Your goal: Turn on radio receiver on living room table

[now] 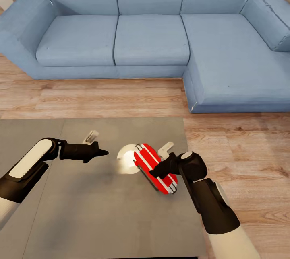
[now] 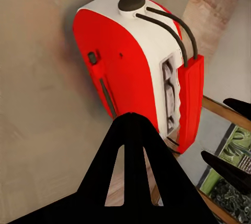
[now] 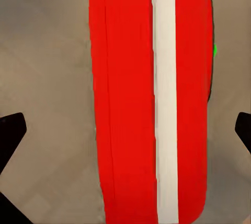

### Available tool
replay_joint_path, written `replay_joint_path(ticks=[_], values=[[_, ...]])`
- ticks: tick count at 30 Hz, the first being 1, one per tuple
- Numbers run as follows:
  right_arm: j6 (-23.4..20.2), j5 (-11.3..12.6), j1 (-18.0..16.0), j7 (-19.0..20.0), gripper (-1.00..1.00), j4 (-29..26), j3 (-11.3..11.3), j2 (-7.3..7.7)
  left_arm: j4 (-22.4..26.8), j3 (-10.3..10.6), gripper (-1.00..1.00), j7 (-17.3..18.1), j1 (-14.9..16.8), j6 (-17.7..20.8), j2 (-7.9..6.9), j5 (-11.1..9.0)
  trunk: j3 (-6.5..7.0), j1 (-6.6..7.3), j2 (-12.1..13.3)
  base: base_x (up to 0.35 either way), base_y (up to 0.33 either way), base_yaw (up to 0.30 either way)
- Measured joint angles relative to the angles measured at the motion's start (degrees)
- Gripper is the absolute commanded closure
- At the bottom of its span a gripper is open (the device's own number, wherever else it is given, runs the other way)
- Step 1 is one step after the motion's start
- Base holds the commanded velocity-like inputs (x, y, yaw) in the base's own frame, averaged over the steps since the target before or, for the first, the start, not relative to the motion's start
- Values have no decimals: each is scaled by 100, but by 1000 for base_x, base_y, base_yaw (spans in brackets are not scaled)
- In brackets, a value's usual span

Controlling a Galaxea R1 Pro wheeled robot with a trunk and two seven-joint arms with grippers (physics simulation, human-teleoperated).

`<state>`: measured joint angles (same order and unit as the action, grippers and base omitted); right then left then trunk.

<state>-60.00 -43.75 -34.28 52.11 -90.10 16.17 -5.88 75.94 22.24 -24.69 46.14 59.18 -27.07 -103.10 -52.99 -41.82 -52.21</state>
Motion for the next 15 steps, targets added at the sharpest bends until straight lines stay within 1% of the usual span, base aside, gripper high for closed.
replay_joint_path(ticks=[9,15], values=[[0,-49,12,1,-100,-3,0,-6,-7,1,100,0,0,-2,0,0,0,0,0,0,0,0],[0,-54,16,1,-100,1,6,61,-8,7,100,-1,0,-3,9,0,0,0,0,0,0,0]])
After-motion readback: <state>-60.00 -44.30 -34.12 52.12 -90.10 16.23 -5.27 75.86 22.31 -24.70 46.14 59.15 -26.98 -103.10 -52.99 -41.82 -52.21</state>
